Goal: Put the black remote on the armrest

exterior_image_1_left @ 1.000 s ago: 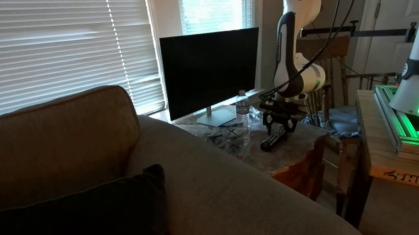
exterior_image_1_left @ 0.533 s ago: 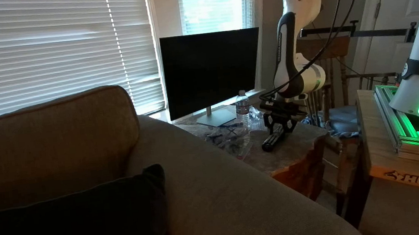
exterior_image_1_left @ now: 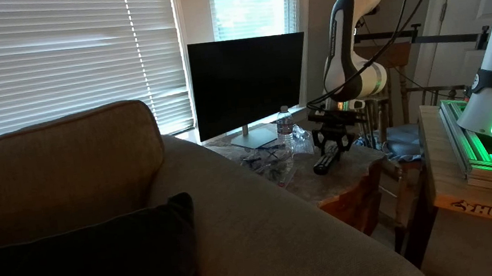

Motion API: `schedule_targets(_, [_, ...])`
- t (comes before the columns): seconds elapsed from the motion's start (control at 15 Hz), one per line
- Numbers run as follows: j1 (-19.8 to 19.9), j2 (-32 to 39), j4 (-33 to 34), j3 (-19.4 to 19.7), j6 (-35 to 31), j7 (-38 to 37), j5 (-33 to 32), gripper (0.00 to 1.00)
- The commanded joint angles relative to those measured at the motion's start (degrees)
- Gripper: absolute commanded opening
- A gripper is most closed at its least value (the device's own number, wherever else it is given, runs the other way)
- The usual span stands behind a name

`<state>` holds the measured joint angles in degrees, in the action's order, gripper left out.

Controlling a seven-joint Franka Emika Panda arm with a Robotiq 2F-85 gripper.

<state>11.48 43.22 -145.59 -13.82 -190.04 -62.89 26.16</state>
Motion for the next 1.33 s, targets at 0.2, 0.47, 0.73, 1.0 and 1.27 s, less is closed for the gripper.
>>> schedule_targets(0.2, [-2.91,-17.50,-11.31,-4.79,5.52,3.15,-1.11,0.29])
schedule_targets(0.47, [-8.76,-25.94,-15.78,-6.33,6.08,6.04,-1.51,0.29])
schedule_targets(0.73, [-22.19,-28.37,-12.09,-1.04,9.68,11.00,0.68,0.29])
schedule_targets(1.0, [-30.22,-34.01,-13.74,-0.09,11.96,9.67,-2.40,0.29])
schedule_targets(1.27, [-39.02,-35.80,-12.36,3.06,14.97,9.34,-3.52,0.29])
